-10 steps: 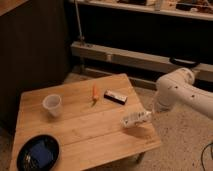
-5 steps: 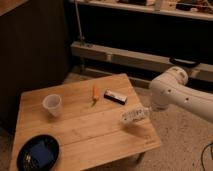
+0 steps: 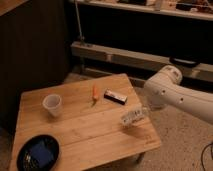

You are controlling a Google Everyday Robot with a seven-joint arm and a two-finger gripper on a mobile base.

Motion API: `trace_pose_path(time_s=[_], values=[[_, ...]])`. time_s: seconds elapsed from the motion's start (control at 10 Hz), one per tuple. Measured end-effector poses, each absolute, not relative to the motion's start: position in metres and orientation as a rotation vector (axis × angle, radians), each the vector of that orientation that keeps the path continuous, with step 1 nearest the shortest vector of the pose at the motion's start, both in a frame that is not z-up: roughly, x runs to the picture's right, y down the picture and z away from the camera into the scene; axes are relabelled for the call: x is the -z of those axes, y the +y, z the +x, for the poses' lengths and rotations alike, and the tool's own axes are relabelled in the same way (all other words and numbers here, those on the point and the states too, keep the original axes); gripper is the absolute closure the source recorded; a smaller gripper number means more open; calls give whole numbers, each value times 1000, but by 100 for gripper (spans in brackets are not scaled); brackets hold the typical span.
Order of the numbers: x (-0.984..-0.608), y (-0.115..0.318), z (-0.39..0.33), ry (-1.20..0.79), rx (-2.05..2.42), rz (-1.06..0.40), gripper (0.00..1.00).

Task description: Stand the bottle upright

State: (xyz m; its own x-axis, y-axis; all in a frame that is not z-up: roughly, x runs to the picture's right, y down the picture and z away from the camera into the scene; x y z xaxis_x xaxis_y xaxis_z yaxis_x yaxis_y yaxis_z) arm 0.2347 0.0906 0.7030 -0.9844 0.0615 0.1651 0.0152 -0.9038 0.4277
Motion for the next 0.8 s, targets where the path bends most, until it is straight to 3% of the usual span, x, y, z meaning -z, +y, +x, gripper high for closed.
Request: trace_pose_path(time_s=[0.8], values=[[-712,101,247,650,-2933,503,70]])
